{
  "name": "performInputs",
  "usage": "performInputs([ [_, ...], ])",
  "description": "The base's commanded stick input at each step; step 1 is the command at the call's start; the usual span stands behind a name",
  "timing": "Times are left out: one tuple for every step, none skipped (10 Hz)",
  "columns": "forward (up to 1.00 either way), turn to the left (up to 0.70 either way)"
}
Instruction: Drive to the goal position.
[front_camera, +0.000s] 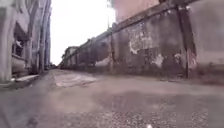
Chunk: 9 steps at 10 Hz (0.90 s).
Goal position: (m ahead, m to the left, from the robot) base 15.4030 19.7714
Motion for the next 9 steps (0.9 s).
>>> performInputs([
  [0.85,0.34],
  [0.85,0.34],
  [0.85,0.34],
  [0.85,0.34],
  [0.85,0.0],
  [0.85,0.0],
  [0.85,0.0],
  [0.85,0.0],
  [0.85,0.01],
])
